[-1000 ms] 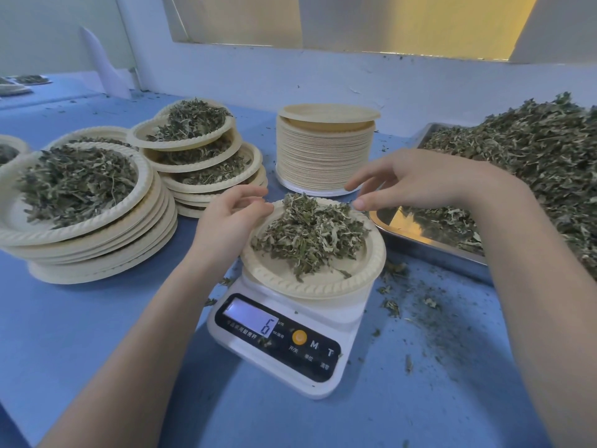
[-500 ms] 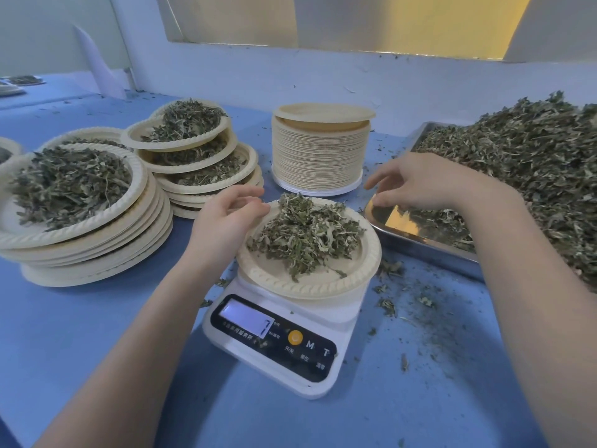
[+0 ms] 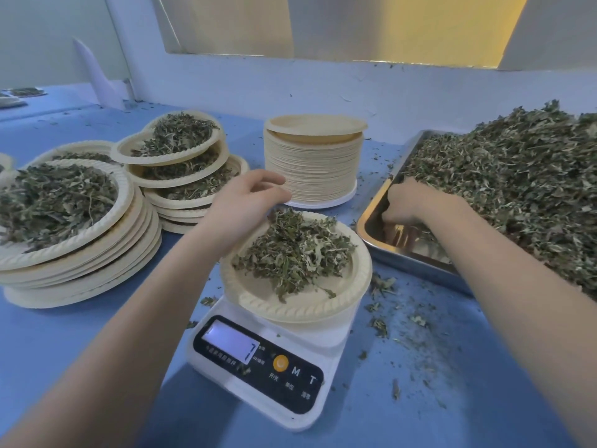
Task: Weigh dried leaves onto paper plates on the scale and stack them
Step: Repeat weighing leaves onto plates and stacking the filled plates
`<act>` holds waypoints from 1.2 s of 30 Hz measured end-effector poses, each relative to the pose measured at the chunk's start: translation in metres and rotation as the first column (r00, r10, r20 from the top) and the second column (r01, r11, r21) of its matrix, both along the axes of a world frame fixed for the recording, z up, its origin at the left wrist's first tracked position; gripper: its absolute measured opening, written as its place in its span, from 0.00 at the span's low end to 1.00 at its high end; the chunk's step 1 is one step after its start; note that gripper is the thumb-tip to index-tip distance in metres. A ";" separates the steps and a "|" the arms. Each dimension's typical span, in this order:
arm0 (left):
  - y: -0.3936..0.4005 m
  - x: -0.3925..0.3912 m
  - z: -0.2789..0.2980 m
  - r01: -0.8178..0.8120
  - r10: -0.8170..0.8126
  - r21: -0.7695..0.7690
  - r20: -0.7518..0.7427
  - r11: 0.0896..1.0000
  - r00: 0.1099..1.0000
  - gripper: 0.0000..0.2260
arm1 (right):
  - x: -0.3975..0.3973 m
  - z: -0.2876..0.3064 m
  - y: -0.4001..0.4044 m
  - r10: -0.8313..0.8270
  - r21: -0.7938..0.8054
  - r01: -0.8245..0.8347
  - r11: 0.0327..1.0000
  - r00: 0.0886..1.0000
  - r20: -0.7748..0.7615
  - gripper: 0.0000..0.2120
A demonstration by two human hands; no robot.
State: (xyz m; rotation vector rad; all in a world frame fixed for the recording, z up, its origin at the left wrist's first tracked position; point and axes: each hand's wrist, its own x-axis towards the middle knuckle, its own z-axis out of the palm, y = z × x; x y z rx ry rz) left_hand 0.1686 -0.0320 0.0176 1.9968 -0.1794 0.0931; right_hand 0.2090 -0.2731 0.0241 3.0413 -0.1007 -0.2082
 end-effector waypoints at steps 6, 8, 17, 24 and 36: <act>0.017 -0.004 -0.010 0.016 -0.014 0.022 -0.090 1.000 0.996 0.13 | -0.020 0.013 0.007 0.154 0.164 -0.177 0.971 0.978 0.144 0.21; 0.024 -0.010 -0.012 0.048 -0.046 0.024 -0.106 0.999 0.993 0.15 | -0.032 0.017 0.011 0.242 0.263 -0.283 0.922 0.954 0.179 0.23; 0.053 -0.046 -0.022 0.166 -0.184 -0.094 -0.240 0.982 0.953 0.38 | -0.073 0.020 0.008 0.507 0.504 -0.374 0.778 0.848 -0.154 0.64; 0.028 -0.048 -0.035 0.012 -0.078 -0.268 -0.239 0.963 0.968 0.21 | -0.068 0.002 0.021 0.528 0.515 -0.402 0.757 0.841 -0.120 0.71; 0.116 -0.036 0.061 -0.303 0.322 -0.207 0.060 0.930 0.945 0.09 | -0.029 0.087 0.124 0.635 0.584 -0.590 0.558 0.756 0.157 0.63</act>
